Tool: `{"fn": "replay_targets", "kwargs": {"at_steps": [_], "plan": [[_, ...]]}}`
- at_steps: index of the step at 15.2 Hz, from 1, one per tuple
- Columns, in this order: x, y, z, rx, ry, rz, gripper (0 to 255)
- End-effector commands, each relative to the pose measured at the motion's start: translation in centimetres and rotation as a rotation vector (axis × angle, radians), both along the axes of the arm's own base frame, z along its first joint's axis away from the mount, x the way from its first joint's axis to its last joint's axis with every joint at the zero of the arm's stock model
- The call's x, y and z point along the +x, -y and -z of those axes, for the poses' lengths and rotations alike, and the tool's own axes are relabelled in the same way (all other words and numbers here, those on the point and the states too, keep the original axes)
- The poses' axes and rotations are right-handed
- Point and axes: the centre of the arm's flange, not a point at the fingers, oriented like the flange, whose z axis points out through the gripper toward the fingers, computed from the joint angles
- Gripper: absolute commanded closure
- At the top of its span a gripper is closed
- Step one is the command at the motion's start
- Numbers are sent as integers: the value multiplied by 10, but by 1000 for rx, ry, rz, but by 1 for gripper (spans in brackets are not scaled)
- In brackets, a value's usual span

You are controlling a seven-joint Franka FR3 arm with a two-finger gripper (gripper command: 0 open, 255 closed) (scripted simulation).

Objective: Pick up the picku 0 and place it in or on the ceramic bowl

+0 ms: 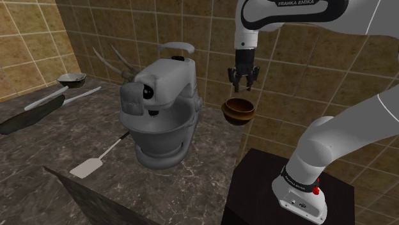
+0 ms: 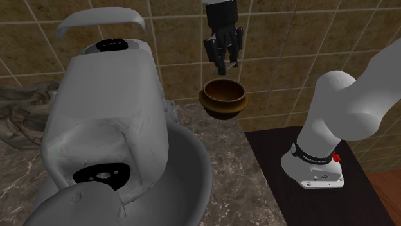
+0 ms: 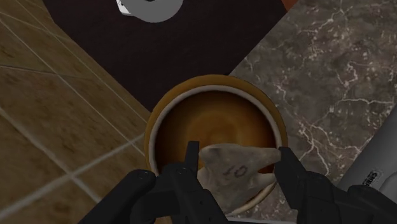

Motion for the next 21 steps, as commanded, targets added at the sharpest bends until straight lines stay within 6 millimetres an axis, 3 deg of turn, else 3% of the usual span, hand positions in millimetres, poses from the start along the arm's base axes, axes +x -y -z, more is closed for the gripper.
{"fn": "replay_targets", "kwargs": {"at_steps": [1, 9, 16, 17, 21], "plan": [[-2, 6, 27, 13, -56, 9, 255], [-2, 6, 69, 13, -56, 9, 255], [-2, 6, 69, 13, -56, 9, 255], [0, 8, 66, 13, -56, 9, 0], [-1, 7, 66, 14, -56, 9, 0]]}}
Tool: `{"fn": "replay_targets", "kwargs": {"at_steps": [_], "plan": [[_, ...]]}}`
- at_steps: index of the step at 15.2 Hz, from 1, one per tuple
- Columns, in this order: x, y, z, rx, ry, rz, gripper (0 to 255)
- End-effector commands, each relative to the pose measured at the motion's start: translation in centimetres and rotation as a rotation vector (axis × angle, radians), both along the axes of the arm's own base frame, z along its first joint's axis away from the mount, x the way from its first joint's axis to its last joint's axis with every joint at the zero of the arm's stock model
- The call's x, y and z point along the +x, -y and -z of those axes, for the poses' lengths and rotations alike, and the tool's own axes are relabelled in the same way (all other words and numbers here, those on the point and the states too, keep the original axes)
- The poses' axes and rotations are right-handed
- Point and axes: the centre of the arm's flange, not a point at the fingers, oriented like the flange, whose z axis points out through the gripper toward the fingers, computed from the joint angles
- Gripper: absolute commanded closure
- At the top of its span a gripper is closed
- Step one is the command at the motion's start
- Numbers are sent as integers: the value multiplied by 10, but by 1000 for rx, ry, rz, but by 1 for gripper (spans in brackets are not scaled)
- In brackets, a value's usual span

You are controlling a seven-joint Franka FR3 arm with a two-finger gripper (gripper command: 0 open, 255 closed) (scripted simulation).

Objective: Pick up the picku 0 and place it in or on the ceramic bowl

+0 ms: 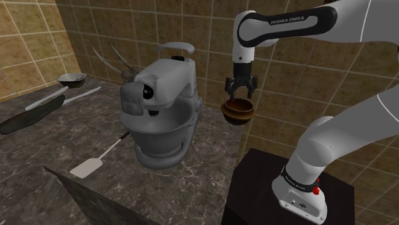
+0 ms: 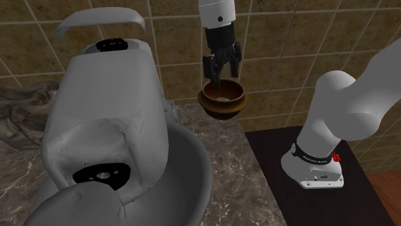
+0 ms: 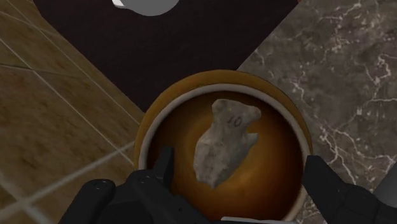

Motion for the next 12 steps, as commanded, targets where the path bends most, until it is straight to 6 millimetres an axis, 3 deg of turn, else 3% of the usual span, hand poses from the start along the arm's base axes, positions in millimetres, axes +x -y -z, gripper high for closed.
{"fn": "replay_targets", "kwargs": {"at_steps": [1, 5, 12], "plan": [[-3, 1, 15, 12, -46, 8, 0], [10, 8, -33, 12, -46, 8, 0], [10, 8, -33, 12, -46, 8, 0]]}}
